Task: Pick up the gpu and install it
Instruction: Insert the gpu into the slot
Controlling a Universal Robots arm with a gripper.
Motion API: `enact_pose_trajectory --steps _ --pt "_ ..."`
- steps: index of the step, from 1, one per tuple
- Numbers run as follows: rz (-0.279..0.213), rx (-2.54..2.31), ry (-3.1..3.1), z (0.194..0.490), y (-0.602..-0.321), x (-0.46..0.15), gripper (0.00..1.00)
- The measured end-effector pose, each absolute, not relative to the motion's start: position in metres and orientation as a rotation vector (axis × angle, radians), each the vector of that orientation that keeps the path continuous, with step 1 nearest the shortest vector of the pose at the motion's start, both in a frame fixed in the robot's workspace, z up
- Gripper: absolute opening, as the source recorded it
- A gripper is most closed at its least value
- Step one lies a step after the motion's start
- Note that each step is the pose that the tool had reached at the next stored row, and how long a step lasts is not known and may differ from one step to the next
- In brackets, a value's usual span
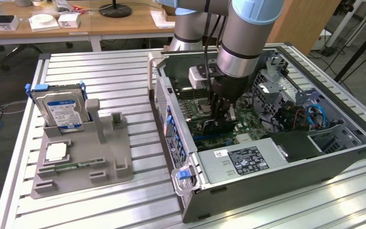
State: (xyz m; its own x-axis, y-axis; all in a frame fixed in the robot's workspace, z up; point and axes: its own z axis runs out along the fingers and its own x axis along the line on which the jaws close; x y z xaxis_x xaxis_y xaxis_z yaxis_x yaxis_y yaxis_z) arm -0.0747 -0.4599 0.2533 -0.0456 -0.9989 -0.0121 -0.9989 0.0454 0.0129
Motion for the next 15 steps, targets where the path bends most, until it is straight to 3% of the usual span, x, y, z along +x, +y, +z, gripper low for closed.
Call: enact_pose_trajectory --steps 15 --pt "-0.028 2.17 -2.271 0.2506 -0.4595 -0.0799 0.26"
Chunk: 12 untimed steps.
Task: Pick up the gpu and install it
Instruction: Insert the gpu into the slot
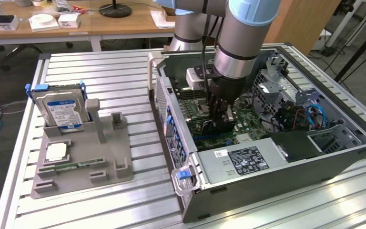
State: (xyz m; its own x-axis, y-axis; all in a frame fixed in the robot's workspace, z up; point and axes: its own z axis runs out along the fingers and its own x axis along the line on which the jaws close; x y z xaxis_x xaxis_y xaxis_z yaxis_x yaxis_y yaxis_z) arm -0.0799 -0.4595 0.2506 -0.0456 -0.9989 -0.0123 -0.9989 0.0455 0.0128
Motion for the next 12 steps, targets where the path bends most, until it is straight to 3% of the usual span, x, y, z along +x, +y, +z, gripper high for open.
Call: enact_pose_trajectory --steps 12 --pt "0.028 -2.17 2.272 0.2541 -0.4596 -0.0799 0.26"
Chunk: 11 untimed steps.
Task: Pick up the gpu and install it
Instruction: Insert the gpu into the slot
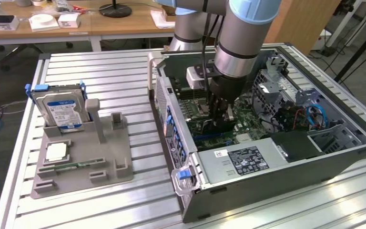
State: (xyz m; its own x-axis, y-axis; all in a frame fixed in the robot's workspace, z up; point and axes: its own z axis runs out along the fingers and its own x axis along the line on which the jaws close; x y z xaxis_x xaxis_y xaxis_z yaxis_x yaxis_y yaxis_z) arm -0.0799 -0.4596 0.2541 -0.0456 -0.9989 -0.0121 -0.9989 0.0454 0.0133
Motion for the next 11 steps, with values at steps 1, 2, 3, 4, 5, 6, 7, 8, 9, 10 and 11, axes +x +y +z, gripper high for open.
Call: enact_pose_trajectory --steps 1,2,3,4,5,6,7,8,9,10,11 --pt "-0.028 2.17 -2.271 0.2539 -0.4596 -0.0799 0.26" --pt "-0.028 2.17 -2.271 0.2536 -0.4596 -0.0799 0.26" --pt "-0.028 2.17 -2.271 0.2533 -0.4596 -0.0799 0.26" --pt "-0.03 2.169 -2.27 0.2531 -0.4596 -0.0798 0.26" --pt "-0.03 2.169 -2.27 0.2531 -0.4596 -0.0798 0.26" --pt "-0.03 2.169 -2.27 0.2531 -0.4596 -0.0798 0.26" --pt "-0.031 2.169 -2.27 0.2531 -0.4596 -0.0798 0.26" --pt "-0.031 2.169 -2.27 0.253 -0.4596 -0.0798 0.26" --pt "-0.031 2.169 -2.27 0.253 -0.4596 -0.0798 0.26" --pt "-0.031 2.169 -2.27 0.253 -0.4596 -0.0798 0.26" --pt "-0.031 2.169 -2.27 0.253 -0.4596 -0.0798 0.26"
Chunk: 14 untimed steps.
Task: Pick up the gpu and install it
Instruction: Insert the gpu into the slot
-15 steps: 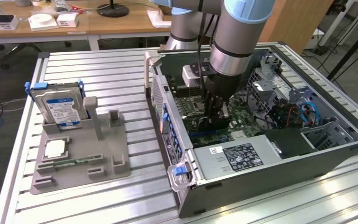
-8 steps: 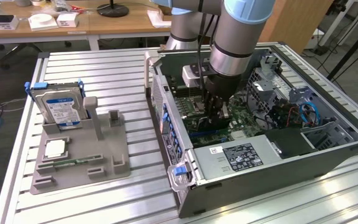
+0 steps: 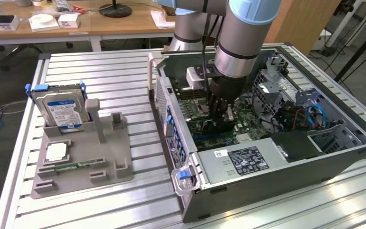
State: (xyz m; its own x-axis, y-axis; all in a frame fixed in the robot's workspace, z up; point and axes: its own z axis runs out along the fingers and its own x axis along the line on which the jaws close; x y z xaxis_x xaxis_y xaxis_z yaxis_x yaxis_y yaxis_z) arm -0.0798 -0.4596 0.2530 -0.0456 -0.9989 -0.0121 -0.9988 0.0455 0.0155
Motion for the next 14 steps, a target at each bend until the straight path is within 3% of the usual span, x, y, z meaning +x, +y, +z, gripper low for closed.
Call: enact_pose_trajectory --steps 14 --pt "-0.03 2.168 -2.27 0.2488 -0.4584 -0.0798 0.26"
